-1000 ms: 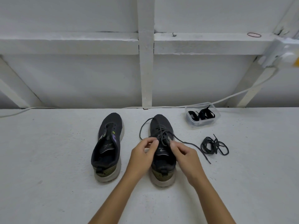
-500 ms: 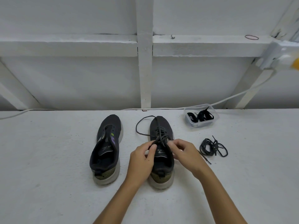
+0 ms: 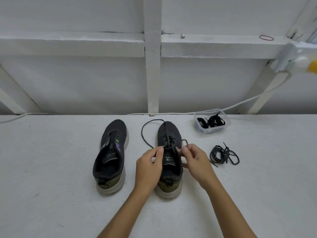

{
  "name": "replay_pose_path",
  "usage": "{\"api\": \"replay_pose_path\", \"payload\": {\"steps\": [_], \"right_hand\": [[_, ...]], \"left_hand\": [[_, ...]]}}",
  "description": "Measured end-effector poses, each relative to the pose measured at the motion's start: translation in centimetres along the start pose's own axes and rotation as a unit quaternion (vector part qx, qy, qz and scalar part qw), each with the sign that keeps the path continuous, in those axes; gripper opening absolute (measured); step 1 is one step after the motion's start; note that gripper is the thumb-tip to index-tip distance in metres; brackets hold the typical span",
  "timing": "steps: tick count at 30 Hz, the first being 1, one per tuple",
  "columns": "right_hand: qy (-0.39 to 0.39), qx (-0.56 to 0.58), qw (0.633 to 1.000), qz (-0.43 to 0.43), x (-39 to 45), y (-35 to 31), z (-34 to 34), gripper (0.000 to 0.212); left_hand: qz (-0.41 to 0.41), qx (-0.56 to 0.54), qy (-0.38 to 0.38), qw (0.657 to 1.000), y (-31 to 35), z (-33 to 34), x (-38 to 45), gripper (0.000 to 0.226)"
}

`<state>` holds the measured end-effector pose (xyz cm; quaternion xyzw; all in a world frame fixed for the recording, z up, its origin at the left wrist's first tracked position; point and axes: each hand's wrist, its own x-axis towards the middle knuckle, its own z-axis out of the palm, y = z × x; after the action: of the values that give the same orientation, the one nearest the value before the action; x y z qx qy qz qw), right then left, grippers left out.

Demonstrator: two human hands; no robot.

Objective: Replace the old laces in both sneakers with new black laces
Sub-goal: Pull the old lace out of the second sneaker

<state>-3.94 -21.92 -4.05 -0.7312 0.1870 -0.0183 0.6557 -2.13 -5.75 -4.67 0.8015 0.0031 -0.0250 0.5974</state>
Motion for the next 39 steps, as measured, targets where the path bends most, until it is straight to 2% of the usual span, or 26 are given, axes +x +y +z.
{"api": "replay_pose_path", "payload": {"steps": [2, 3, 6, 8, 11, 15, 17, 19, 22, 25, 27, 28, 30, 32, 33, 34, 37, 39], "right_hand": [[0.045, 0.053, 0.997, 0.043, 0.1, -0.3, 0.4, 0.029], [0.038, 0.057, 0.996, 0.047, 0.0, -0.2, 0.4, 0.029], [-0.068, 0.003, 0.998, -0.002, -0.4, 0.4, -0.2, 0.017], [-0.101, -0.011, 0.995, -0.022, -0.6, 0.5, -0.6, 0.011], [-0.075, -0.008, 0.996, -0.038, -0.5, 0.1, -0.6, 0.008], [0.005, 0.094, 0.994, 0.055, -0.1, -0.6, 0.1, 0.033], [0.008, 0.096, 0.993, 0.067, -0.3, -0.3, 0.1, 0.044], [-0.031, 0.080, 0.995, 0.049, -0.6, 0.1, -0.1, 0.040], [-0.067, 0.054, 0.996, 0.028, -0.7, 0.1, -0.4, 0.014], [-0.014, 0.034, 0.999, 0.026, 0.0, -0.3, 0.1, 0.018], [0.050, 0.085, 0.993, 0.063, 0.5, -0.4, 0.5, 0.026], [0.052, 0.098, 0.991, 0.069, 0.4, -0.3, 0.6, 0.028], [-0.003, 0.062, 0.997, 0.045, 0.2, 0.1, 0.2, 0.028], [-0.068, 0.005, 0.998, 0.008, -0.1, 0.2, -0.2, 0.019], [-0.073, -0.003, 0.997, 0.002, -0.1, 0.1, -0.3, 0.016], [-0.059, 0.004, 0.998, 0.003, -0.1, -0.2, -0.2, 0.016], [0.051, 0.060, 0.995, 0.059, 0.4, -0.8, 0.6, 0.026], [0.047, 0.073, 0.994, 0.065, 0.1, -0.6, 0.6, 0.030]], "left_hand": [[0.011, 0.009, -0.001, 1.000, 0.1, -0.1, 0.1, 0.018], [0.012, 0.008, -0.001, 1.000, 0.1, -0.1, 0.1, 0.017], [0.016, 0.003, 0.003, 1.000, -0.4, 0.0, 0.2, 0.018], [0.019, 0.001, 0.008, 1.000, -0.7, 0.0, 0.2, 0.020], [0.024, 0.003, 0.007, 1.000, -0.7, 0.1, 0.1, 0.023], [0.028, 0.010, 0.000, 1.000, -0.7, 0.1, 0.1, 0.023], [0.028, 0.007, 0.001, 1.000, -0.7, 0.1, 0.2, 0.023], [0.028, 0.005, 0.001, 1.000, -0.8, 0.1, 0.2, 0.023], [0.035, 0.014, -0.001, 0.999, -0.8, 0.1, 0.3, 0.021], [0.029, 0.017, -0.004, 0.999, -0.9, 0.1, 0.4, 0.023], [0.029, 0.016, -0.006, 0.999, -1.0, 0.0, 0.4, 0.024], [0.030, 0.016, -0.007, 0.999, -1.0, 0.0, 0.4, 0.024], [0.030, 0.019, -0.007, 0.999, -1.1, 0.0, 0.4, 0.023], [0.031, 0.025, -0.005, 0.999, -1.3, 0.1, 0.5, 0.026], [0.030, 0.026, -0.004, 0.999, -1.3, 0.1, 0.5, 0.027], [0.029, 0.026, -0.004, 0.999, -1.3, 0.2, 0.5, 0.027], [0.029, 0.022, -0.002, 0.999, -1.2, 0.1, 0.5, 0.026], [0.029, 0.019, -0.003, 0.999, -1.1, 0.0, 0.4, 0.026]]}}
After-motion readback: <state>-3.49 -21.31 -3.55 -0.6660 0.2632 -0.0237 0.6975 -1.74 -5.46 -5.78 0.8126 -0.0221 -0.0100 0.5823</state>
